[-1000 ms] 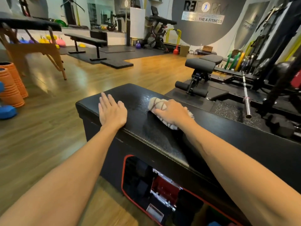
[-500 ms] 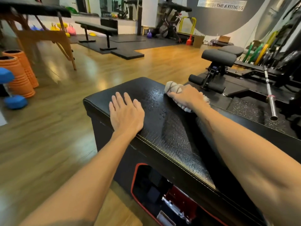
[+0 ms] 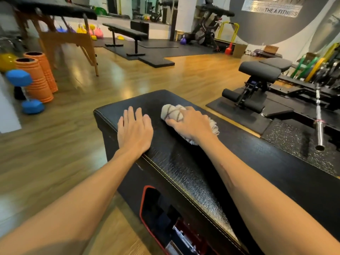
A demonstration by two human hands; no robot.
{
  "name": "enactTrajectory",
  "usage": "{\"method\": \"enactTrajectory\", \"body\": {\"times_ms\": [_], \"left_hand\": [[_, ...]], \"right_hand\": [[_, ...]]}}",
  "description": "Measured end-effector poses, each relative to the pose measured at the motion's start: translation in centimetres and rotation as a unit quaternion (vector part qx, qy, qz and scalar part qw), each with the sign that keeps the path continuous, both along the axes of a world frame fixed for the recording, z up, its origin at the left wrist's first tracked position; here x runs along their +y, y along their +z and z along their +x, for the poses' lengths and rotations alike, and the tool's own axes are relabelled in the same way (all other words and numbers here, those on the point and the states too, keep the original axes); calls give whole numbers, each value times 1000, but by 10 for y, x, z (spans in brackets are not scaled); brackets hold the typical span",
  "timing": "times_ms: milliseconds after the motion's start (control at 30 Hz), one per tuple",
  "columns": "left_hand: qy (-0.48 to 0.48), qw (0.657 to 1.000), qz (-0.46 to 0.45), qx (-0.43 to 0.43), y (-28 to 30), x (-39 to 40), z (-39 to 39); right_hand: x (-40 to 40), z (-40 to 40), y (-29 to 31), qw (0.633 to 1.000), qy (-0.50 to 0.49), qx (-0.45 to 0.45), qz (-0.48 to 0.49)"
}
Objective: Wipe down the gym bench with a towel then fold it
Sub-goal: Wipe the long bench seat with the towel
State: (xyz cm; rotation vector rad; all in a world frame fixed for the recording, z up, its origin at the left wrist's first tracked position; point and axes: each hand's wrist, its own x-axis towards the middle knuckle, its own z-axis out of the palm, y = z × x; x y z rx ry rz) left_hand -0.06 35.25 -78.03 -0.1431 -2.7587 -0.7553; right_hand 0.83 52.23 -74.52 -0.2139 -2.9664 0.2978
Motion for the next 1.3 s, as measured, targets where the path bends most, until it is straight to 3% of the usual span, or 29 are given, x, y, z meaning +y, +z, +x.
{"method": "enactTrajectory", "body": {"times_ms": [100, 400, 667, 833, 1000, 1300], "left_hand": [[0, 1000, -12, 25, -5, 0, -3], [-12, 988, 149, 30, 1, -6, 8], [25, 994, 101, 14, -2, -2, -1], [25, 997, 72, 16, -2, -3, 1], [22, 998, 39, 32, -4, -3, 2], [27, 993, 113, 34, -8, -1, -1]], "right_hand": [[-20, 20, -1, 999, 34, 16, -14], [-54, 85, 0, 995, 94, 13, -3], [-32, 131, 2, 990, 134, 7, -37], [-9, 90, 10, 998, 52, -29, -6], [22, 23, 9, 998, -29, -38, -34], [41, -81, 11, 995, -78, -28, -63]]}}
